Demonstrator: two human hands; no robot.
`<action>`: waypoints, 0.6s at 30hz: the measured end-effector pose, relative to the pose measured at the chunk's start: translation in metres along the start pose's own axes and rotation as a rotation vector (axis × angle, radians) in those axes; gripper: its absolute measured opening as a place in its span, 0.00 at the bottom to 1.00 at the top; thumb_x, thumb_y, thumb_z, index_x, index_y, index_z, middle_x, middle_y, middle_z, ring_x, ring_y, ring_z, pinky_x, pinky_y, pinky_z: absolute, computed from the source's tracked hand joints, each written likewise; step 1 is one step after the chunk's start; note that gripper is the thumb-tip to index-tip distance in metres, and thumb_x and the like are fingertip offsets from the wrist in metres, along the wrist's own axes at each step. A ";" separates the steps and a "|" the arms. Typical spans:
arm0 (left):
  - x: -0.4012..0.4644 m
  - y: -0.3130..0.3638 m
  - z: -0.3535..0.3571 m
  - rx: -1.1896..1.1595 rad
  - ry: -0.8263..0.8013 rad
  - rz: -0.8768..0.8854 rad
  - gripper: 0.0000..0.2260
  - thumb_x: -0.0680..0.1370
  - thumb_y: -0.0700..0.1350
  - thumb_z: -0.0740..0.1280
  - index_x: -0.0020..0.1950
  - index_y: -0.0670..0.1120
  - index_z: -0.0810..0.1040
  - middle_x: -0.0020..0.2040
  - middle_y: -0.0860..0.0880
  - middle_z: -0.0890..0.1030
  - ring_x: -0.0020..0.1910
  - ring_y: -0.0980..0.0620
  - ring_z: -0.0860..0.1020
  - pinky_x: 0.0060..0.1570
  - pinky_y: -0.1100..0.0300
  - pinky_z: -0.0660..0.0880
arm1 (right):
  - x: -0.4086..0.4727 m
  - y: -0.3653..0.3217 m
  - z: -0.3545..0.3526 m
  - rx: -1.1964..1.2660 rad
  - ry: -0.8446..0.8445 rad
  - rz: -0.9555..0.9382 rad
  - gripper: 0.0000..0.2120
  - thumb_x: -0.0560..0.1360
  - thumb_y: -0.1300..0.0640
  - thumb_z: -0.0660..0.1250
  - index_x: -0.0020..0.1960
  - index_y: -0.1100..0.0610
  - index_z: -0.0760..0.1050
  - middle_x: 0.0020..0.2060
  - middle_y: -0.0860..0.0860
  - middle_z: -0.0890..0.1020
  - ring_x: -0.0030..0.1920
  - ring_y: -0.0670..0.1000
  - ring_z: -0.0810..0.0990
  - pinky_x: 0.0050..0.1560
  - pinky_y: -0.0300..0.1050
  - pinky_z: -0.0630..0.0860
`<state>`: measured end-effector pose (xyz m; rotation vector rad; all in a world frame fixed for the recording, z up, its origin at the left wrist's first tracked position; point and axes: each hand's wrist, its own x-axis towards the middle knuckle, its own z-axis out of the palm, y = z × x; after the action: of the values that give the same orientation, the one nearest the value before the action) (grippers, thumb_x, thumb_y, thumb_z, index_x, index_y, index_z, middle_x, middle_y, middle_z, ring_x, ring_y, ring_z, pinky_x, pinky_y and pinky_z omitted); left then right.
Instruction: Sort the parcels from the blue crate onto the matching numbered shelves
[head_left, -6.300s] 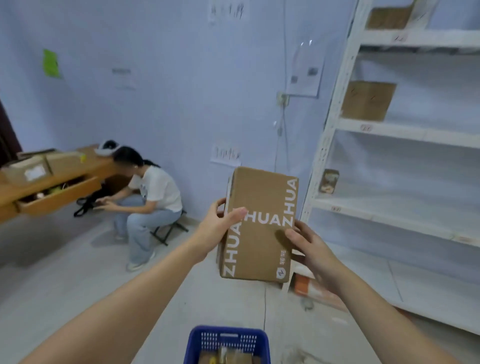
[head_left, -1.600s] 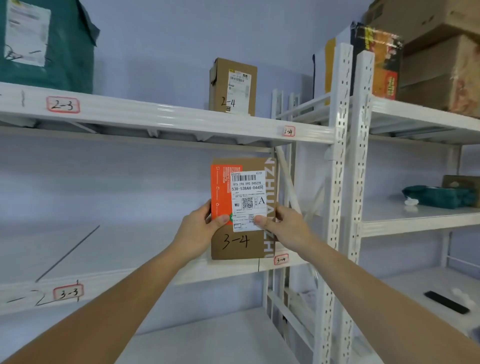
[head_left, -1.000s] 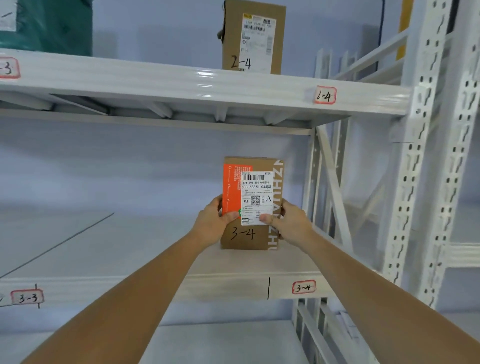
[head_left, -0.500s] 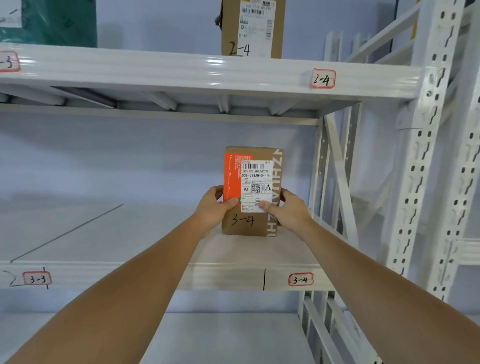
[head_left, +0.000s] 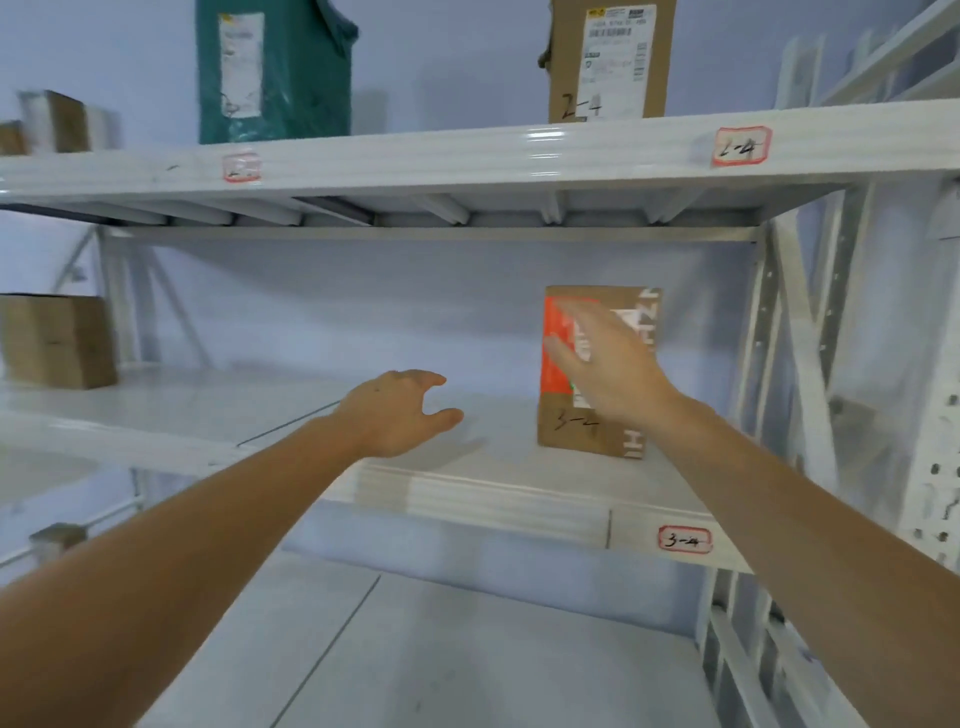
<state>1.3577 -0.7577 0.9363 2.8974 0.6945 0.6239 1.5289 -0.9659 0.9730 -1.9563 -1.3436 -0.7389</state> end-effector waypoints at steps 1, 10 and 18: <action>-0.014 -0.013 -0.007 0.054 -0.012 -0.013 0.32 0.80 0.68 0.60 0.81 0.55 0.63 0.82 0.54 0.63 0.80 0.49 0.62 0.77 0.49 0.63 | 0.000 -0.016 0.015 0.003 -0.121 -0.057 0.23 0.84 0.48 0.61 0.76 0.57 0.70 0.74 0.55 0.73 0.75 0.55 0.68 0.74 0.47 0.62; -0.177 -0.127 -0.058 0.314 -0.080 -0.270 0.32 0.81 0.65 0.60 0.82 0.51 0.62 0.82 0.50 0.64 0.80 0.47 0.63 0.78 0.51 0.60 | -0.027 -0.193 0.137 0.063 -0.700 -0.433 0.30 0.83 0.41 0.60 0.81 0.52 0.62 0.79 0.51 0.67 0.77 0.53 0.66 0.77 0.50 0.63; -0.394 -0.188 -0.121 0.371 -0.155 -0.604 0.31 0.82 0.64 0.59 0.82 0.52 0.61 0.80 0.49 0.67 0.78 0.45 0.66 0.75 0.48 0.64 | -0.085 -0.394 0.176 0.252 -0.822 -0.659 0.31 0.83 0.39 0.58 0.82 0.48 0.58 0.79 0.47 0.66 0.78 0.51 0.65 0.76 0.50 0.63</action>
<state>0.9106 -0.7688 0.8672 2.7440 1.7100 0.2071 1.1455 -0.7742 0.8741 -1.6466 -2.4933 0.0320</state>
